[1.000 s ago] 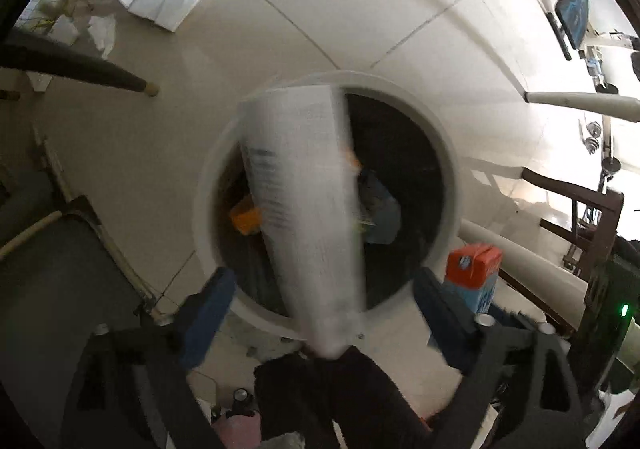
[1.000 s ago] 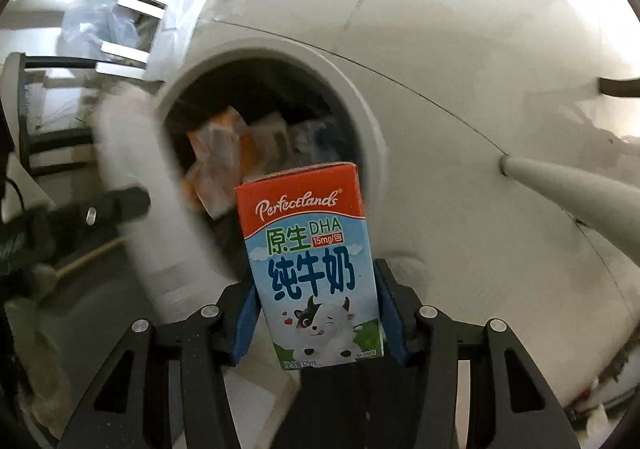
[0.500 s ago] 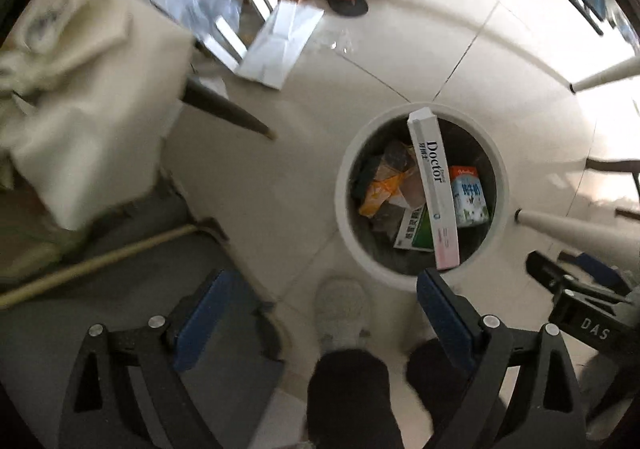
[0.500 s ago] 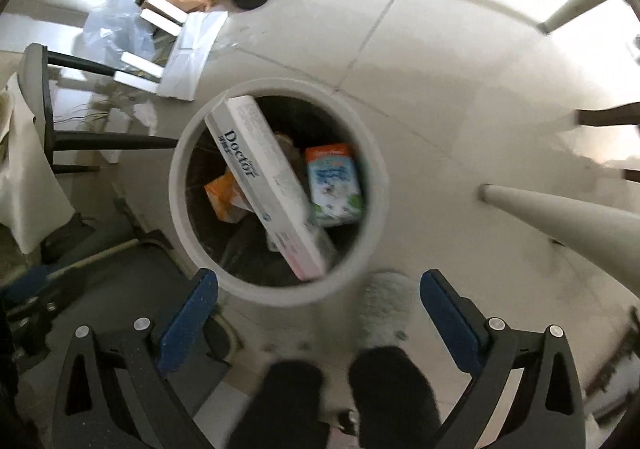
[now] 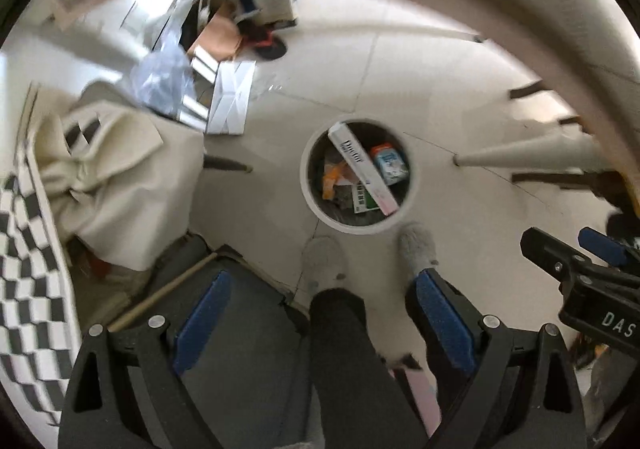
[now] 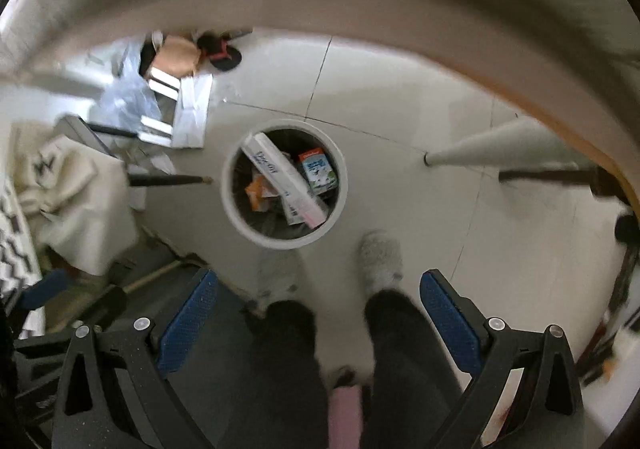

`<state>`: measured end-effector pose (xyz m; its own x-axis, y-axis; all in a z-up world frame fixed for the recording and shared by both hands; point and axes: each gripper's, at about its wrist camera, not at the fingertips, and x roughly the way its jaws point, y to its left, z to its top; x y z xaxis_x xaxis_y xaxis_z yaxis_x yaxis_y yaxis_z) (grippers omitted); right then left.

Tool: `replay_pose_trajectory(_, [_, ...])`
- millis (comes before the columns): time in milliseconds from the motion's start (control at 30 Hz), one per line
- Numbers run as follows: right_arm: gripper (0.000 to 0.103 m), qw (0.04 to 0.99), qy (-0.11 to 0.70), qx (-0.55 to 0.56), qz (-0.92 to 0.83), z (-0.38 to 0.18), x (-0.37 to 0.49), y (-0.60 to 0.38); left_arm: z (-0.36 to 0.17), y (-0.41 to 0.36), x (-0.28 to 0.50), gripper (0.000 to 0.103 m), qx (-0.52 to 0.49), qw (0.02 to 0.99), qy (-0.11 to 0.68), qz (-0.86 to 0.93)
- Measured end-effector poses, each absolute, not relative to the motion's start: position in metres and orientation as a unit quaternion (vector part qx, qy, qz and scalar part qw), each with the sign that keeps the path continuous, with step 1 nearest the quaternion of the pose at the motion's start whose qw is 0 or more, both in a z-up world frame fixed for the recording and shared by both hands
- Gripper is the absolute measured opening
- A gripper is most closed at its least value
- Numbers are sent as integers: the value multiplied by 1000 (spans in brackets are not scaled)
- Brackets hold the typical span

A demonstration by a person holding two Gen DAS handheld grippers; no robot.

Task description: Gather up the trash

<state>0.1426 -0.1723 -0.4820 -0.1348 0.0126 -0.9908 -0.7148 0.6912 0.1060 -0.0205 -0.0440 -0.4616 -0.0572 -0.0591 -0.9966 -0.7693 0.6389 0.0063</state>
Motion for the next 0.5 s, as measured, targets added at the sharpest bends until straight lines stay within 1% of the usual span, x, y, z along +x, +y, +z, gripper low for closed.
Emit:
replay_pose_trajectory(167, [102,618,696,-204,302,-388,132,-189,-383,-36,-22,95,-278,646,663,257])
replay_pose_trajectory(333, [102,632,692,-157,312,-296,124,-205,-306,-28,-24,95,-273,687,633,229])
replay_pose_trajectory(500, [102,643,682,-125,326,-224,116,-220,-242,-35,-24,95,-267,723,608,190])
